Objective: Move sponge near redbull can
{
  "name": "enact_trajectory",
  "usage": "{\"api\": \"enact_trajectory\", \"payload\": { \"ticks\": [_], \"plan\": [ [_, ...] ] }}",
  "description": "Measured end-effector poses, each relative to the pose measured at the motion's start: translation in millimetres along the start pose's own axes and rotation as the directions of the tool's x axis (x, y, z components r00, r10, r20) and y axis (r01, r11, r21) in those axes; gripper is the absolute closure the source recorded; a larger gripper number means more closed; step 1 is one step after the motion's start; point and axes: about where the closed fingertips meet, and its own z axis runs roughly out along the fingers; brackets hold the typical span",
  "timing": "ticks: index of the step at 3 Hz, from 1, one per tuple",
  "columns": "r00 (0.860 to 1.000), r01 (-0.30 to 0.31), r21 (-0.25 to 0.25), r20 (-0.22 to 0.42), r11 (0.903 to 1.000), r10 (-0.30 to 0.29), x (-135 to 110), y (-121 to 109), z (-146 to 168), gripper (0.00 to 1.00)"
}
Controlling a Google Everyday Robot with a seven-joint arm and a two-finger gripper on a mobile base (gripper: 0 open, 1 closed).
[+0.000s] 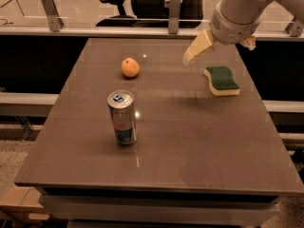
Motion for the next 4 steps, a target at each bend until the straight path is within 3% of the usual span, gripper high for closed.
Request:
{"api": "enact_trajectory", "payload": {
  "ticks": [4],
  "plan": [
    [0.987,-0.049,0.052,-0.148,0.9975,0.056,-2,-37,69,0.0]
  ]
}}
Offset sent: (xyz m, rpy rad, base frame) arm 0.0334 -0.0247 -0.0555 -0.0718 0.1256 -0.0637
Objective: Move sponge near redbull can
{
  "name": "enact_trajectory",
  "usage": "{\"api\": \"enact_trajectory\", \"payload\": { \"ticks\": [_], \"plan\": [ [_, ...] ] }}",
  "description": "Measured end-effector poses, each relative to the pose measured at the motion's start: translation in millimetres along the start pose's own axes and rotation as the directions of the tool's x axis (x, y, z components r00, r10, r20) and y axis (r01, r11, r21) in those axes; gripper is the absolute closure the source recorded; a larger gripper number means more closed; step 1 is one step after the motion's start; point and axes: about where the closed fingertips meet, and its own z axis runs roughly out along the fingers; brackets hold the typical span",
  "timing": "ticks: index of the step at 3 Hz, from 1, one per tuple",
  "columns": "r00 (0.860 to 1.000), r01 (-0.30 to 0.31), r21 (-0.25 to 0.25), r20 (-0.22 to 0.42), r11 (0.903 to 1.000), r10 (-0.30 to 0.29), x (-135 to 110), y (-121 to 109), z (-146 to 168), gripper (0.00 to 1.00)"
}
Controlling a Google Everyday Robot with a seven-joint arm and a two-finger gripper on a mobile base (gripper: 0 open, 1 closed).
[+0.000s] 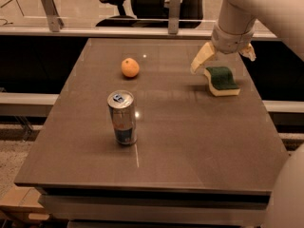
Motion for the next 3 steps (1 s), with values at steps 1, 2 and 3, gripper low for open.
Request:
{"api": "enact_trajectory", "payload": {
  "ticks": [1,2,3],
  "plan": [
    [1.0,-0.008,-0.003,-0.024,1.0,0.008,-3,-4,8,0.0],
    [1.0,-0.008,-0.005,-0.028,1.0,0.008,-2,-4,10,0.0],
    [0.998,0.0,-0.013,-0.063,0.9999,0.0,9,-1,25,0.0]
  ]
}}
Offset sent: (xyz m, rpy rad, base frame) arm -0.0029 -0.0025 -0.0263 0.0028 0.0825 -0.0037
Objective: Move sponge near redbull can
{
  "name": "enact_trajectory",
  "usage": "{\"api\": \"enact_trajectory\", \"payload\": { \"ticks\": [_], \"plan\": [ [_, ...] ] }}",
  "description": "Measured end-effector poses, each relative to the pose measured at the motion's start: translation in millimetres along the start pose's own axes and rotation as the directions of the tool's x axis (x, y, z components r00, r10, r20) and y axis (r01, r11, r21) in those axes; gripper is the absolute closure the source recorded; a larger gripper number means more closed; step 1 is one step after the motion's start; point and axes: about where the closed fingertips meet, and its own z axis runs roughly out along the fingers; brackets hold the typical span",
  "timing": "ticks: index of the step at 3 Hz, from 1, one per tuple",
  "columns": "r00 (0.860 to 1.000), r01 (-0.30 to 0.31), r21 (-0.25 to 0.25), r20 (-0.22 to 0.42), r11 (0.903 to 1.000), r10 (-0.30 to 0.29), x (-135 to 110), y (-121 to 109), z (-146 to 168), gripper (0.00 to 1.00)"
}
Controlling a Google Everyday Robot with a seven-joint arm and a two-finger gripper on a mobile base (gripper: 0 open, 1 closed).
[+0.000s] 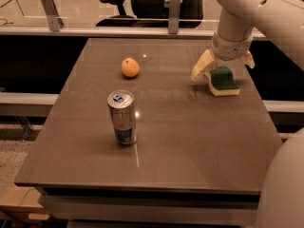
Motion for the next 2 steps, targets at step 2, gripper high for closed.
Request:
{"api": "enact_trajectory", "payload": {
  "ticks": [2],
  "plan": [
    [0.999,0.012,-0.023,-0.038,0.9997,-0.013,16.2,3.6,17.7,0.02]
  ]
}}
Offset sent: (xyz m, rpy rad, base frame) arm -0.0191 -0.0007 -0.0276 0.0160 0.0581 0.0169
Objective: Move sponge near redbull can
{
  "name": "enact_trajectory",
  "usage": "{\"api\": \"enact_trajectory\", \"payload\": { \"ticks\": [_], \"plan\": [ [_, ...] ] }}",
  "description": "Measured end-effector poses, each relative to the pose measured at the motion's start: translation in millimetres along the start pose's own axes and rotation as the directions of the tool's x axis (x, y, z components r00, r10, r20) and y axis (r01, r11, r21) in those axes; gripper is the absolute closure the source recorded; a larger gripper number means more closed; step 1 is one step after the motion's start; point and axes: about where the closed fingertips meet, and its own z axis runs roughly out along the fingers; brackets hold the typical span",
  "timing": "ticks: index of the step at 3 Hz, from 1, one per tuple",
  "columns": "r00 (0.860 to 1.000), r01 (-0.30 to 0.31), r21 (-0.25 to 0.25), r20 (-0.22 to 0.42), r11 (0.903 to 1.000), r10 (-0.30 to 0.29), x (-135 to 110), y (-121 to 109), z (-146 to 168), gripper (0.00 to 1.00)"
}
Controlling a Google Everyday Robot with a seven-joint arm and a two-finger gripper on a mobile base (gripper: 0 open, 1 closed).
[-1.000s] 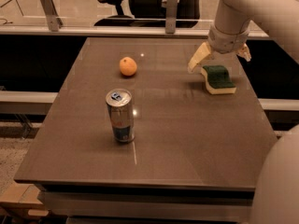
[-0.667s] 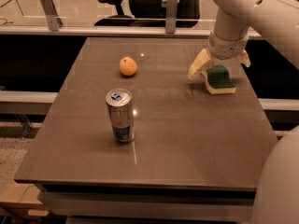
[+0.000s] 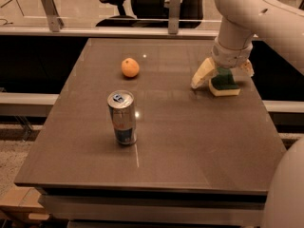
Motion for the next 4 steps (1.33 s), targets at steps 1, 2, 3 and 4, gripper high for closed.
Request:
{"api": "enact_trajectory", "payload": {
  "ticks": [1,2,3,4],
  "plan": [
    [1.0,0.006,-0.008,0.0,1.0,-0.006,1.0,2.2,2.1,0.25],
    [1.0,0.01,-0.017,0.005,0.9998,-0.01,0.2,3.1,0.9,0.48],
    [1.0,0.012,-0.028,0.011,0.9995,-0.012,0.3,2.8,-0.4,0.72],
    [0.999,0.025,-0.053,0.025,0.9983,-0.023,2.0,3.0,-6.7,0.95]
  ]
}}
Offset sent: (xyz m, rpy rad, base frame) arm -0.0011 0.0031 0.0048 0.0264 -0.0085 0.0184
